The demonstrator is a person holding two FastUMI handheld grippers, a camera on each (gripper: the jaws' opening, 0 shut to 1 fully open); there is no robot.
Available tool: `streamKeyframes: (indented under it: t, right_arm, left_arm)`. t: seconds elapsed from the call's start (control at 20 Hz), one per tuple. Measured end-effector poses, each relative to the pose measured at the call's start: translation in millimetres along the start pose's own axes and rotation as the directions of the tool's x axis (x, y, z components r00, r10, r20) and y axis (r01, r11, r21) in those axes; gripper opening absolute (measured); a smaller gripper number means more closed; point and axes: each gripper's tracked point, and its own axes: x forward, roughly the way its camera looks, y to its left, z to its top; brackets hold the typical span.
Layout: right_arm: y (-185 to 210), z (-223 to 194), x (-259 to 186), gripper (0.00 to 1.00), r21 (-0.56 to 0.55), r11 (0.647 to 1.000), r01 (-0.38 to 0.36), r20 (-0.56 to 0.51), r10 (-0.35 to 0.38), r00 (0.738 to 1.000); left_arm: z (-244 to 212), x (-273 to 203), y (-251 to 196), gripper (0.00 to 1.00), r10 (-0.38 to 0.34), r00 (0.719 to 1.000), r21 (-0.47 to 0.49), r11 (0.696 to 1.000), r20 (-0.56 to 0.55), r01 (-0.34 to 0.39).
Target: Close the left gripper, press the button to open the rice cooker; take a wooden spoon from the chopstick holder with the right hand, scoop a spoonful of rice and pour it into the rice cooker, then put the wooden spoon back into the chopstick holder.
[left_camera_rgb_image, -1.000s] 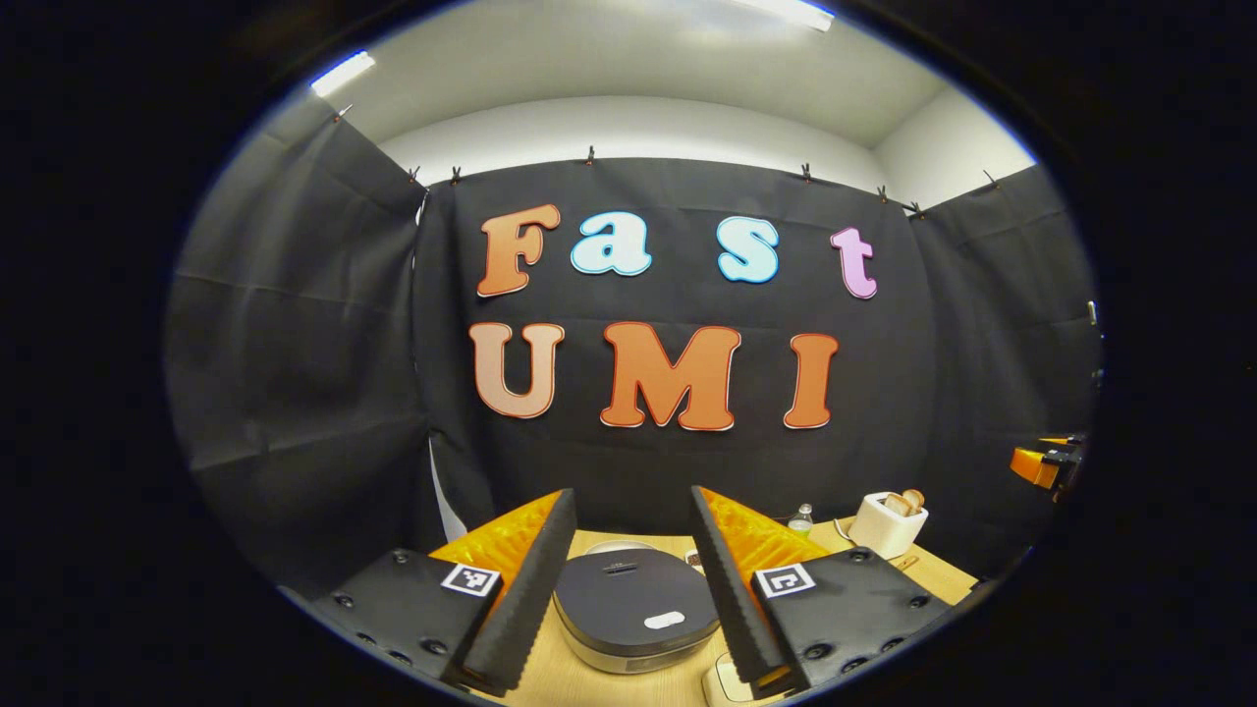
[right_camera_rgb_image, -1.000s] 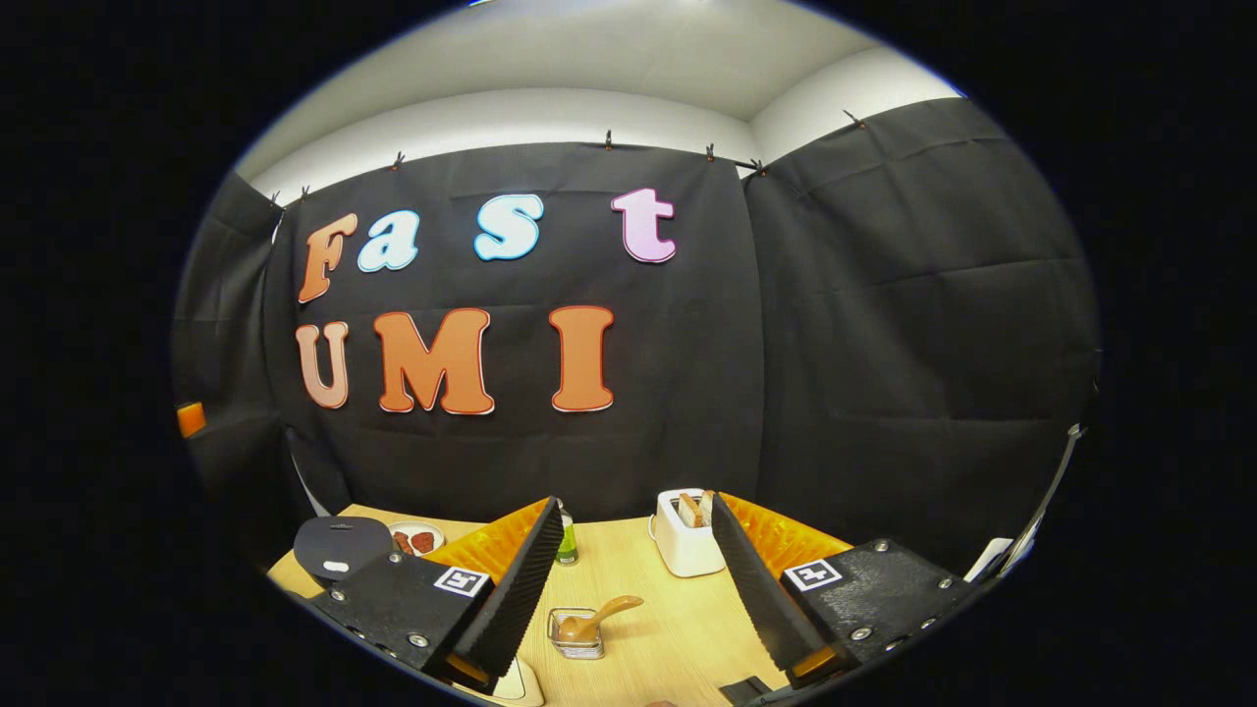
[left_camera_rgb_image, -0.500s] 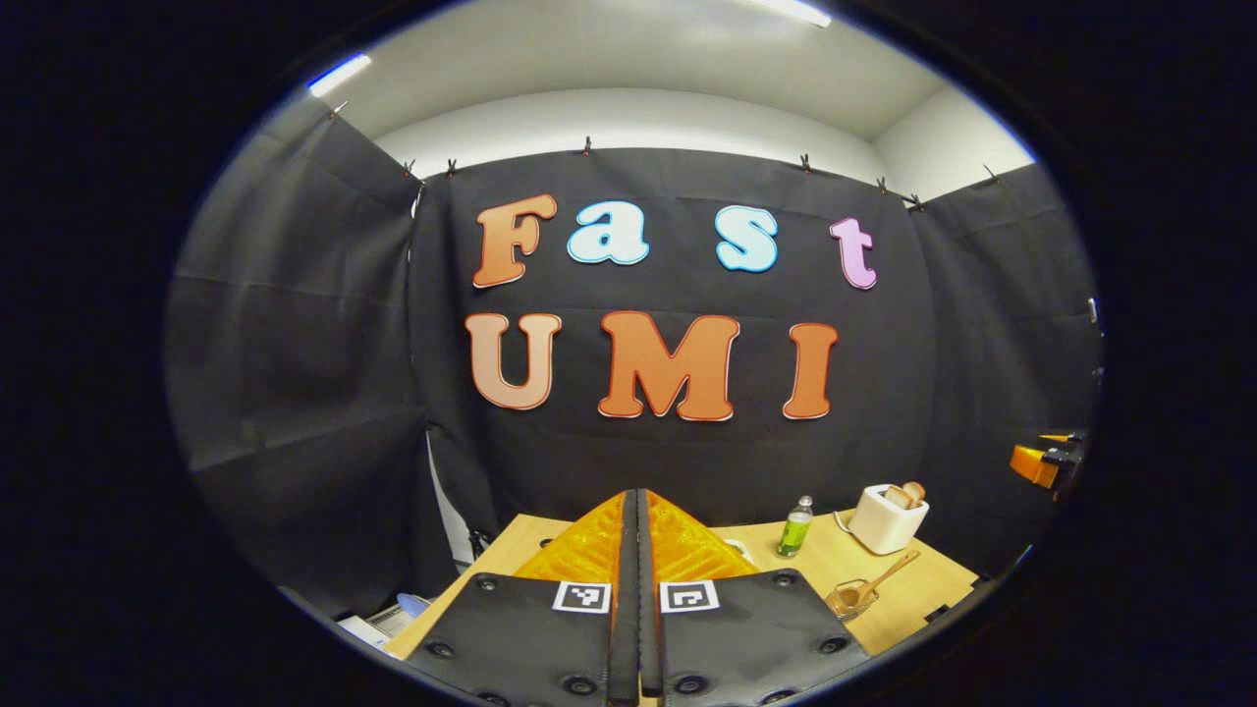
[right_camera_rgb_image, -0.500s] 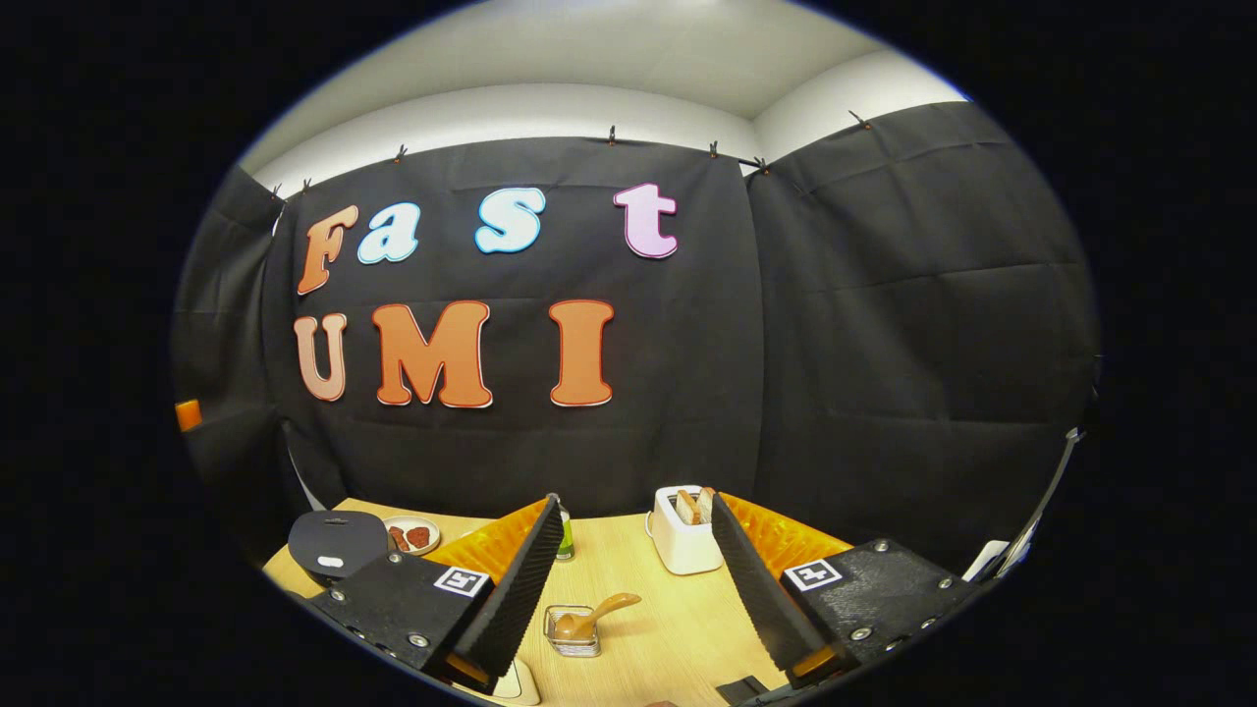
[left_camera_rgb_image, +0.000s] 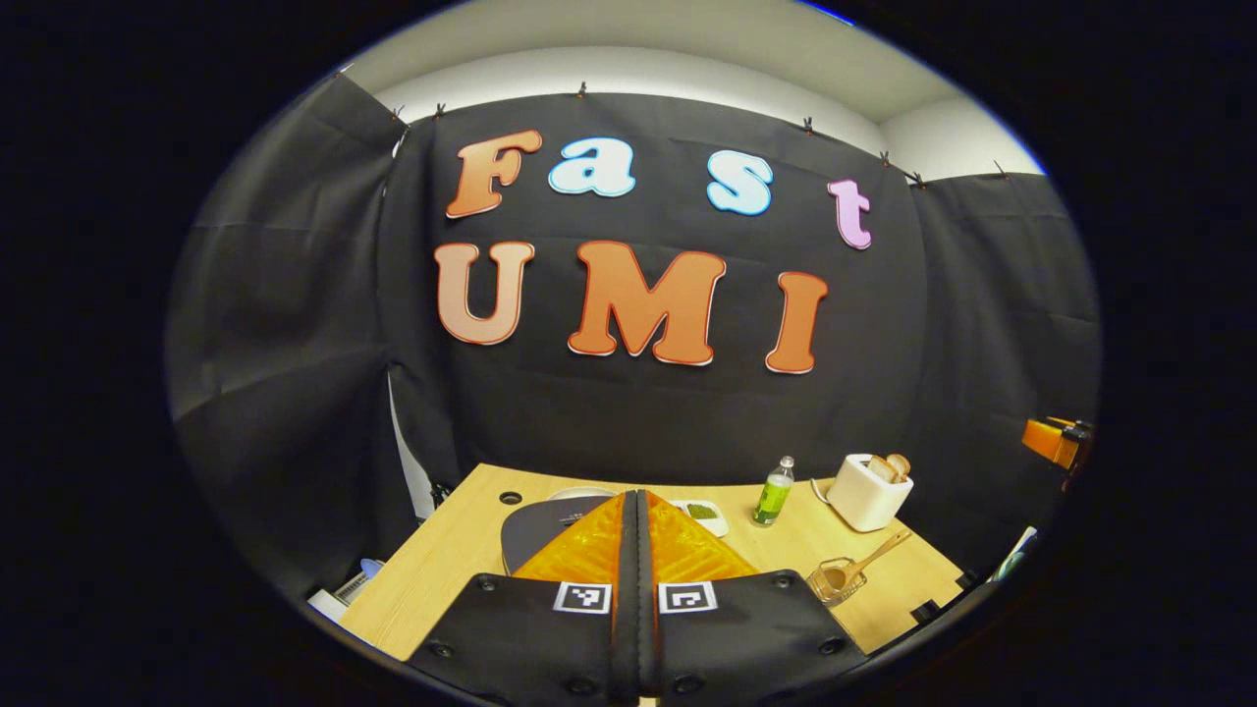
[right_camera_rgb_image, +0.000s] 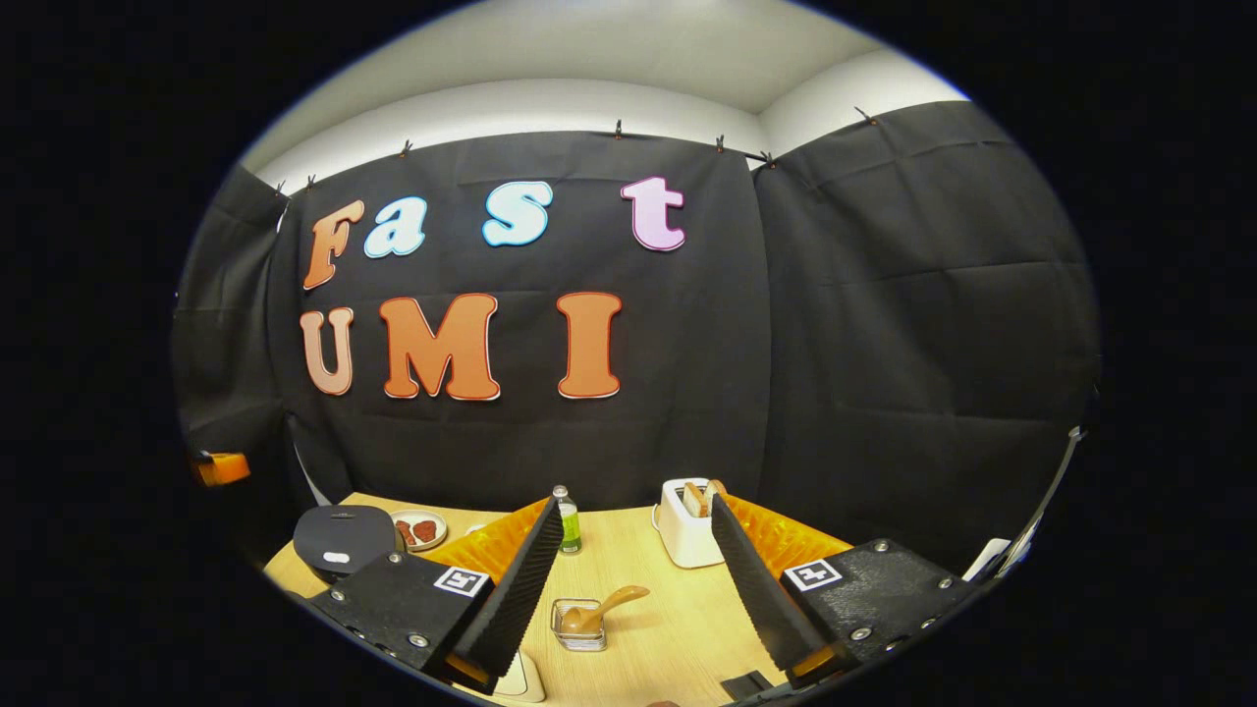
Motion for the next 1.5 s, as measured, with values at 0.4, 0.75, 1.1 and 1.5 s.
streamKeyframes:
  t: [0.4,0.75,1.1,1.5]
  right_arm:
    - [-10.1,-7.7,-4.7,0.94,-0.001,1.000,0.029,-0.014,-0.029,0.999]
    - [-22.6,-16.1,-6.2,0.94,-0.018,0.998,0.059,-0.037,-0.059,0.998]
    - [-26.2,-21.5,-3.7,0.94,-0.010,0.998,0.065,-0.049,-0.066,0.997]
    - [-22.3,-11.4,-4.3,0.94,-0.009,0.999,0.037,-0.022,-0.037,0.999]
  left_arm:
    - [-93.3,57.5,-16.8,0.04,-0.033,0.980,0.053,0.998,-0.196,0.044]
    - [-152.2,72.6,-5.2,0.04,-0.013,0.946,0.062,0.997,-0.323,0.035]
    - [-166.4,68.8,-2.9,0.04,-0.042,0.925,-0.008,0.999,-0.377,0.042]
    - [-77.5,59.0,0.2,0.02,-0.009,0.977,-0.030,1.000,-0.214,0.002]
